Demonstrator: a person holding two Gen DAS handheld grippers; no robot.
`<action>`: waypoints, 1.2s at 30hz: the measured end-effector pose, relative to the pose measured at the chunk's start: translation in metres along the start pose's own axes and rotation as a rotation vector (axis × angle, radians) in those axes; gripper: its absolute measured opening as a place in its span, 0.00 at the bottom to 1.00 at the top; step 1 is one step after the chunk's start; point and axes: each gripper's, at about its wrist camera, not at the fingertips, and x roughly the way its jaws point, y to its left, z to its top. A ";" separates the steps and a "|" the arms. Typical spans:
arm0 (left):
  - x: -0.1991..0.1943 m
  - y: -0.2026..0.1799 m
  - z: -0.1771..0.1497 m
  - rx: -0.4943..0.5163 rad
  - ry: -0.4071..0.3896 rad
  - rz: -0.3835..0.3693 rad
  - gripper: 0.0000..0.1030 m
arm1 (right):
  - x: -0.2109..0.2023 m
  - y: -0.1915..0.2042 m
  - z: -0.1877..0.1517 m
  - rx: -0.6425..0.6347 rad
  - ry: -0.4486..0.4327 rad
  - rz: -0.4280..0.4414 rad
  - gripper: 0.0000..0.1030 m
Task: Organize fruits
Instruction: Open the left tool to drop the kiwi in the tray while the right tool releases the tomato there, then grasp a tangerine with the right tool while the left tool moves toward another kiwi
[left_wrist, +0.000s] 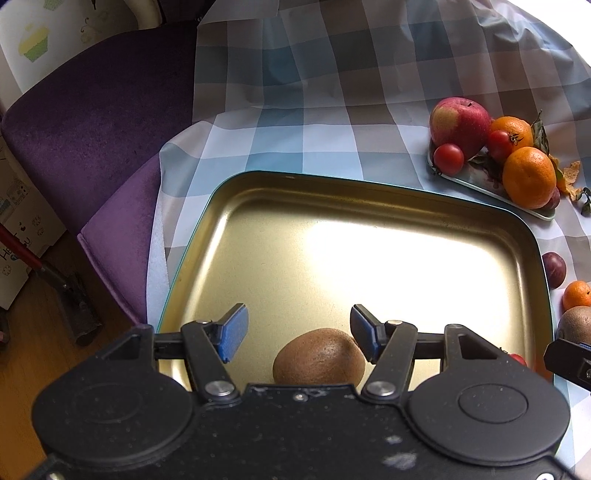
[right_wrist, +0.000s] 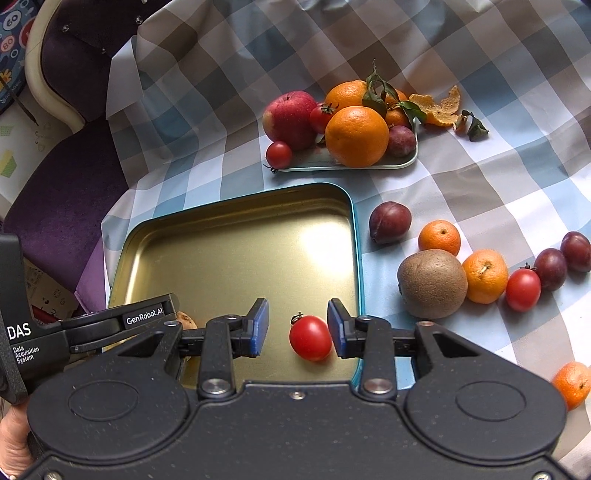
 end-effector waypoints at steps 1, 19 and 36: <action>0.000 0.001 0.000 -0.004 -0.001 -0.003 0.62 | 0.000 0.000 0.000 0.003 0.000 -0.003 0.44; -0.006 0.001 0.000 -0.020 -0.001 -0.019 0.62 | 0.001 0.002 -0.002 -0.008 0.013 -0.041 0.44; -0.015 -0.004 -0.002 -0.019 -0.009 -0.025 0.62 | -0.008 0.002 -0.002 -0.011 -0.003 -0.057 0.44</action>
